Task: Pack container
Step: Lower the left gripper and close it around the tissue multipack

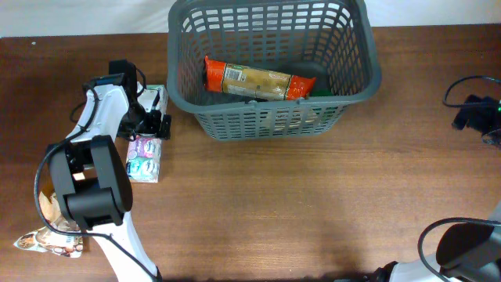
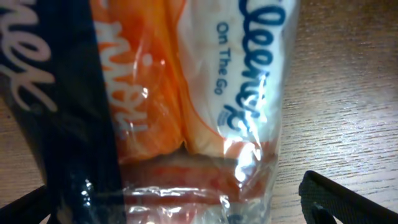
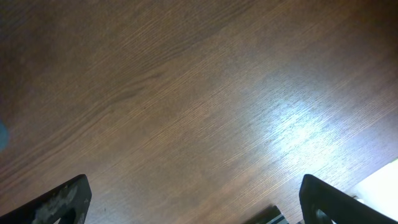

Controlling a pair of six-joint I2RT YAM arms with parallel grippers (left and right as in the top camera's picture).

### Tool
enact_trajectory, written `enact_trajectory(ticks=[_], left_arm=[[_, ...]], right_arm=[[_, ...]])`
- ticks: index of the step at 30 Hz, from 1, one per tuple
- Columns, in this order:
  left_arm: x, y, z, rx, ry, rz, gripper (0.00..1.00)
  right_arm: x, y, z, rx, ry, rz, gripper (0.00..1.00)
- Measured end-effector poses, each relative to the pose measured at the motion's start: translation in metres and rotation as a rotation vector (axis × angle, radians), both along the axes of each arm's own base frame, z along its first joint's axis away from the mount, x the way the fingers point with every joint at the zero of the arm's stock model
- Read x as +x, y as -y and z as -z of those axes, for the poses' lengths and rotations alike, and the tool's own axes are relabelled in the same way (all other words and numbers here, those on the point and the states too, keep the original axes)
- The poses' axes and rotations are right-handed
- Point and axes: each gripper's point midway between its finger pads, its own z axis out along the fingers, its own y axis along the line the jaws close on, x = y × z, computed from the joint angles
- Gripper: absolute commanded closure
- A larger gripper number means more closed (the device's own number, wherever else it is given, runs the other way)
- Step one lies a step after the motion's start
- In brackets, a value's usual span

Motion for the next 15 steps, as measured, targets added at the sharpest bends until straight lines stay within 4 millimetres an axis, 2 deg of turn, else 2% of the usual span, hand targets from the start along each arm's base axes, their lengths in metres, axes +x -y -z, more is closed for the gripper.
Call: enact_trajectory(ticks=[7,15], left_arm=[[0.000,0.000,0.001,-0.001,-0.002,0.000,0.01],[-0.004,0.000,0.016,-0.005,-0.038,0.000,0.01]], right_arm=[[0.000,0.000,0.000,0.000,0.000,0.000,0.01],[0.000,0.000,0.000,0.000,0.000,0.000,0.01]])
